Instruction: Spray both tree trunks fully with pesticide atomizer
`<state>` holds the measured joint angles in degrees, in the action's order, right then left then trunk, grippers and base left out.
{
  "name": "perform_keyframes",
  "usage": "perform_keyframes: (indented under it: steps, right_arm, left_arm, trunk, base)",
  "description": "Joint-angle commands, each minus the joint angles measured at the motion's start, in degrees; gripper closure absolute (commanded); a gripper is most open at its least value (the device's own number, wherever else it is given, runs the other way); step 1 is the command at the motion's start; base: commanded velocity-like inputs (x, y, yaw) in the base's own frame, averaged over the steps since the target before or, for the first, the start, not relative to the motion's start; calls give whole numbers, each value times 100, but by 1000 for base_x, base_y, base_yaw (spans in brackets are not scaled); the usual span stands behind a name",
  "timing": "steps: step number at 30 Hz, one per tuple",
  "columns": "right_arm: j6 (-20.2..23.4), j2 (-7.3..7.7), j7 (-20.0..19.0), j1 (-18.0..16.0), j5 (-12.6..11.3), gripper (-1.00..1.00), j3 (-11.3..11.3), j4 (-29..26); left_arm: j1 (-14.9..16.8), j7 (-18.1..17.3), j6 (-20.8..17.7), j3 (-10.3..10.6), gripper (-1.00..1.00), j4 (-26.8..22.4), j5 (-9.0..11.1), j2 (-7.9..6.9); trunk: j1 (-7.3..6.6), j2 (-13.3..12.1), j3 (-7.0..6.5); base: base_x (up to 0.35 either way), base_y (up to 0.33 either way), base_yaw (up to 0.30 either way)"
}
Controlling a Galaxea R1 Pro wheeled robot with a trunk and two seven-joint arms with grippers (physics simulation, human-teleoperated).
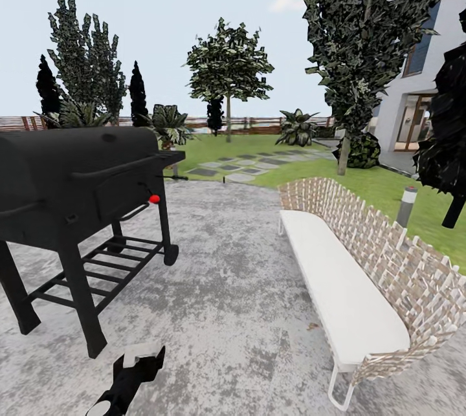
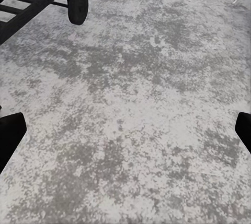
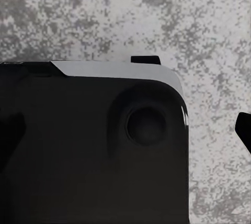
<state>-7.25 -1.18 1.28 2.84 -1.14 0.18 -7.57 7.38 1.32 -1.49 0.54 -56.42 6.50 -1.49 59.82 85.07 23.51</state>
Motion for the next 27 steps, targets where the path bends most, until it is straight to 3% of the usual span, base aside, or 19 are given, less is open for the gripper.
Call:
perform_keyframes:
  steps: [1,9,12,17,23,27]
  right_arm:
    - [-1,-1,1,1,0,-100,0,-2]
    - [-111,-2,30,-2,5,-100,5,-117]
    - [-117,2,1,-3,8,-100,13,-771]
    - [-64,14,-23,-3,39,-100,48,-2390]
    - [-45,14,-30,-3,43,-100,57,-3216]
    - [-41,13,-24,-3,50,-100,60,-3519]
  left_arm:
    - [0,0,0,1,-100,0,0,0]
    - [0,7,0,-1,-100,-19,-6,0]
    - [0,8,0,4,-100,-143,-8,7]
    - [0,1,-7,20,-100,-380,-7,9]
    - [7,-1,-10,28,-100,-638,-9,15]
    - [9,5,-31,91,-100,-1286,-17,17]
  trunk:
    - [23,42,19]
    - [133,242,108]
    - [133,242,108]
    - [155,282,126]
    - [286,523,234]
    - [374,683,306]
  base:
    - [0,0,0]
    - [0,0,0]
    - [0,0,0]
    - [0,0,0]
    - [0,0,0]
    - [0,0,0]
